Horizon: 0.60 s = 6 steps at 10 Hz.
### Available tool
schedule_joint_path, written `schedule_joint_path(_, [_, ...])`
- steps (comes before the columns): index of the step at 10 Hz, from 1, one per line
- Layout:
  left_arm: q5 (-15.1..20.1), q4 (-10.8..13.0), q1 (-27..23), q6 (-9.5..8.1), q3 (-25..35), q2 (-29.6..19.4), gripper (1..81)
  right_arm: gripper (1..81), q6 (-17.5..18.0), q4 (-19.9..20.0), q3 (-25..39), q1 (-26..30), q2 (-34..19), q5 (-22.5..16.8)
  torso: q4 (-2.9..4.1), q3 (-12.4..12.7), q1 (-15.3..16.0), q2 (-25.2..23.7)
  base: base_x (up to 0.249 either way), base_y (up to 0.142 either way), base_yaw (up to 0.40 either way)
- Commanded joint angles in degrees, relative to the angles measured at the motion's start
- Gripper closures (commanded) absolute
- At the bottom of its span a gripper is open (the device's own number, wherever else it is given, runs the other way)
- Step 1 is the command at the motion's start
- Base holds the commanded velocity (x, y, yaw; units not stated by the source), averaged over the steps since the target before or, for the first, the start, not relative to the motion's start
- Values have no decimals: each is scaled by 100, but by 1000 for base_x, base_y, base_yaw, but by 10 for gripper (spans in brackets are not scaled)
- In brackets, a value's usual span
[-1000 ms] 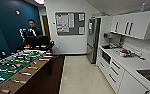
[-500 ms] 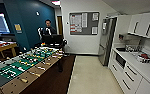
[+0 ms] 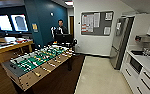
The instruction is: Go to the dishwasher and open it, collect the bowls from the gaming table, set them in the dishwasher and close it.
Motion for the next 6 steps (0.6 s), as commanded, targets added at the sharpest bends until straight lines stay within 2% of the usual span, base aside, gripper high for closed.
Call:
schedule_joint_path(1, [269,9,-235,31,-20,-11,10,10,-31,-60,-3,289,25,-259,0,0,0,0,0,0,247])
schedule_joint_path(6, [269,18,-235,22,-20,-2,10,10,-31,-60,-3,289,25,-259,0,0,0,0,0,0,207])
